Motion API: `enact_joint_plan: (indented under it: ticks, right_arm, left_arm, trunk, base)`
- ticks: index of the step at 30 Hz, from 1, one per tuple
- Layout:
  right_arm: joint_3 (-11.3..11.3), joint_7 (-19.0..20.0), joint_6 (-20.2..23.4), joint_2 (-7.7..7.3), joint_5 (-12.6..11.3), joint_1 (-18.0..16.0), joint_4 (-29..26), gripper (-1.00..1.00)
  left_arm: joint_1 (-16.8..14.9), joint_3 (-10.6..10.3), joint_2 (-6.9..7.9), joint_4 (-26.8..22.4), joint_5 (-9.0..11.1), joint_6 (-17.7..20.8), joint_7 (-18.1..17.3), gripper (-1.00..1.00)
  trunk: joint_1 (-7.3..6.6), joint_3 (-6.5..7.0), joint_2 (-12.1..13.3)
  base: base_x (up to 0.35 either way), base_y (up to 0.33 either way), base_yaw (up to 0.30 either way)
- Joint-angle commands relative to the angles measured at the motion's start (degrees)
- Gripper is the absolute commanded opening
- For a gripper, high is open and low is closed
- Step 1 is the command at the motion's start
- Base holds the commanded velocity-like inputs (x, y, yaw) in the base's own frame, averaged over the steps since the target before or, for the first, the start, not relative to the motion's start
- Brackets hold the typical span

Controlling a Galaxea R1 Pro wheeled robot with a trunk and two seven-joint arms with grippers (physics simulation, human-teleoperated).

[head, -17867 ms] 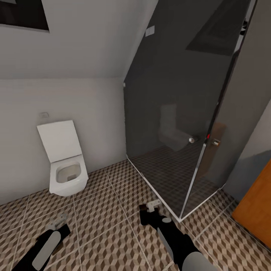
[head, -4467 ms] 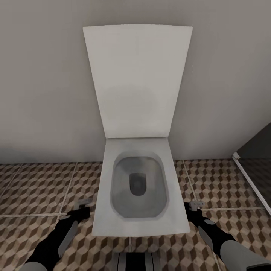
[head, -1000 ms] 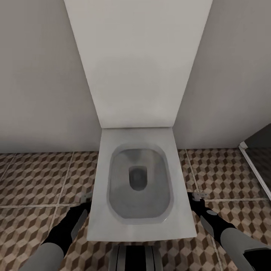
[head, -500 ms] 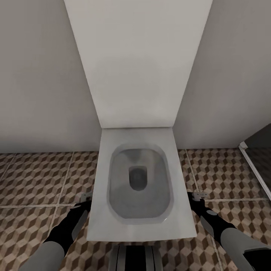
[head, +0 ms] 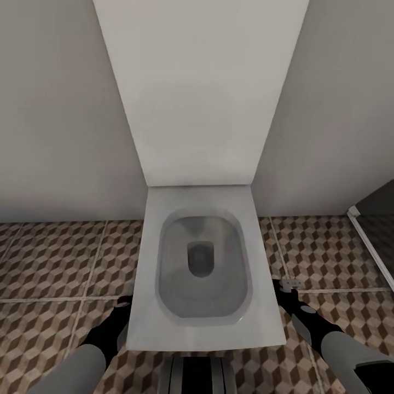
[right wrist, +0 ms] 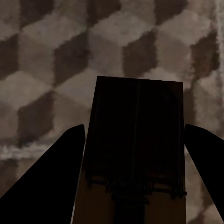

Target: Take the four mousetraps from the cabinet in the bathroom and place them on the bathroom floor. Make sure all four end up on the same floor surface, and ensure that at least two of them are either under or directly next to the same bathroom sink.

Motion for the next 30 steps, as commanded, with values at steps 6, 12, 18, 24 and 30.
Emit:
enact_joint_plan:
  ticks: [6,12,18,24,30]
  right_arm:
    - [0.0,-0.1,0.0,-0.08,0.0,0.0,0.0,-1.0]
    - [0.0,-0.4,0.1,-0.03,0.0,0.0,0.3,-1.0]
    - [0.4,-0.5,0.2,-0.02,0.1,0.1,0.7,-1.0]
    - [0.5,-0.5,0.2,-0.1,0.2,0.3,0.8,-1.0]
    - [0.5,-0.5,0.2,-0.43,0.2,0.4,0.8,-1.0]
  left_arm:
    - [-0.4,-0.2,-0.16,1.1,-0.3,-1.3,-0.1,-1.0]
    - [-0.5,-0.1,0.17,1.3,-0.1,-1.5,-0.2,-1.0]
    - [-0.7,0.2,1.3,1.3,0.1,-1.2,-0.1,-1.0]
    - [-0.9,2.1,3.1,1.4,0.3,-0.9,-0.1,-1.0]
    - [-0.9,3.9,4.76,1.5,0.4,-0.7,-0.1,-1.0]
  trunk:
    - [0.0,0.0,0.0]
    - [0.0,0.0,0.0]
    - [0.0,0.0,0.0]
    - [0.05,-0.44,0.0]
    - [0.1,-0.89,-0.1]
  base:
    - [0.0,0.0,0.0]
    - [0.0,0.0,0.0]
    - [0.0,0.0,0.0]
    - [0.0,0.0,0.0]
    - [0.0,0.0,0.0]
